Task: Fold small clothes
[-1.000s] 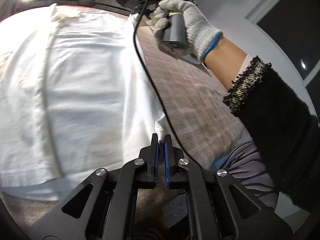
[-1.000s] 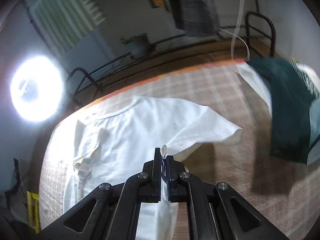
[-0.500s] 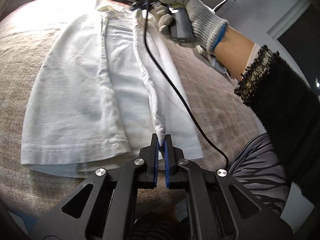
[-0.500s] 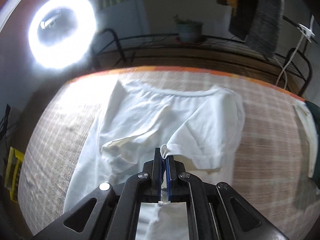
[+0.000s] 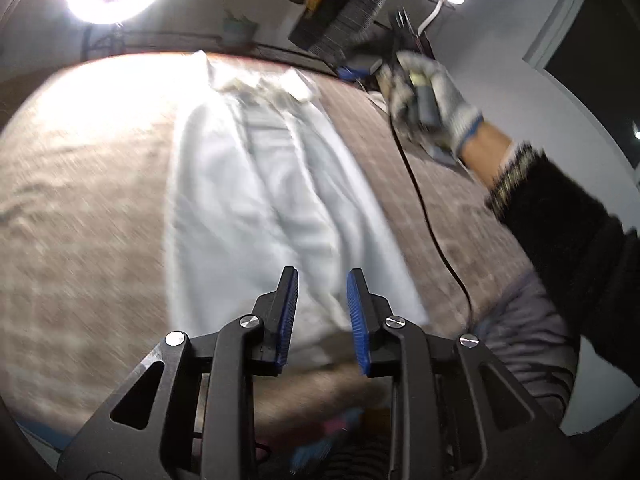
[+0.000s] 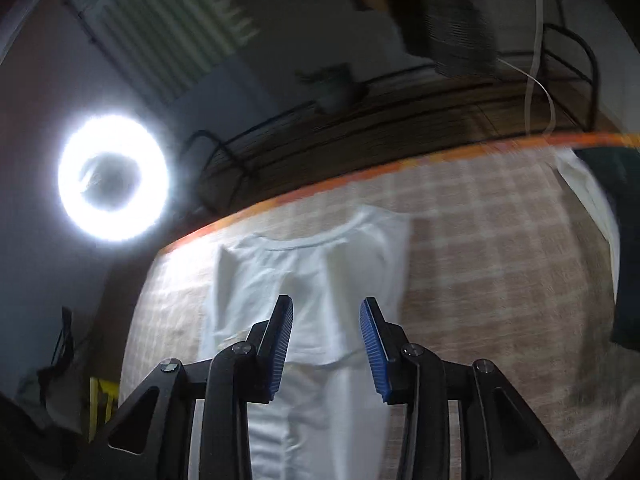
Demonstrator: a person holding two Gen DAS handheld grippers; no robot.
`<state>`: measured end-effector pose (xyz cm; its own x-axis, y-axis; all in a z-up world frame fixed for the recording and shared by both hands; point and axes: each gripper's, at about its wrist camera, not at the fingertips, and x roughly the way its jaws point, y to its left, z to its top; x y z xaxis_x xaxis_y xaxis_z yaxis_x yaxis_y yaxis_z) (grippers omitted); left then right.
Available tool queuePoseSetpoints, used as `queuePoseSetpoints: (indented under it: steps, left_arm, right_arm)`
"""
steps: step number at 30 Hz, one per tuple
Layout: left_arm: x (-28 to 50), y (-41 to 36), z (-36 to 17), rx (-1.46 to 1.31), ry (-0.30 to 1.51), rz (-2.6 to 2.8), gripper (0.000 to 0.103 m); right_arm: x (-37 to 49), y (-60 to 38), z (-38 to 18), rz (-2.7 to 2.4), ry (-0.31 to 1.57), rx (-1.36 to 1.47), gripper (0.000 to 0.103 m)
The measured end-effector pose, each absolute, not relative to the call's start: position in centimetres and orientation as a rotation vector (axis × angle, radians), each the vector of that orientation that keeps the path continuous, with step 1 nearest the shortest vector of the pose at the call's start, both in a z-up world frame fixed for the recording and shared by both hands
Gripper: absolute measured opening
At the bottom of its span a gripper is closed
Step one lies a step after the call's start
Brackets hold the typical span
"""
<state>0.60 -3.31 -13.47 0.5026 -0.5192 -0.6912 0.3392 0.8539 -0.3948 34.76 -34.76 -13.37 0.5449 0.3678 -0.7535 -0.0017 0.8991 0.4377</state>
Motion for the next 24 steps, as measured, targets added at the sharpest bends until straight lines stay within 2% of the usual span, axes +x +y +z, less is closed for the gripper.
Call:
queuePoseSetpoints:
  steps: [6, 11, 12, 15, 17, 24]
  left_arm:
    - [4.5, 1.3, -11.4, -0.243, 0.789, -0.384, 0.025]
    - [6.3, 3.6, -12.8, -0.347, 0.830, -0.336, 0.025]
    - [6.3, 3.7, -12.9, -0.339, 0.835, -0.333, 0.025]
    - [6.5, 3.2, -12.7, -0.304, 0.824, -0.334, 0.025]
    - [6.6, 2.9, -12.6, -0.294, 0.810, -0.335, 0.025]
    - [7.8, 1.7, -13.0, -0.286, 0.814, -0.330, 0.025]
  right_arm:
    - [36.1, -33.6, -16.5, 0.197, 1.045, 0.404, 0.032]
    - [37.5, -30.8, -17.3, 0.185, 1.085, 0.280, 0.033]
    - [37.6, -30.5, -17.5, 0.195, 1.092, 0.270, 0.027]
    - [37.9, -29.2, -18.4, 0.230, 1.126, 0.223, 0.000]
    - [37.9, -28.4, -17.7, 0.249, 1.108, 0.191, 0.000]
    - [39.5, -27.3, -15.8, 0.345, 1.026, 0.401, 0.000]
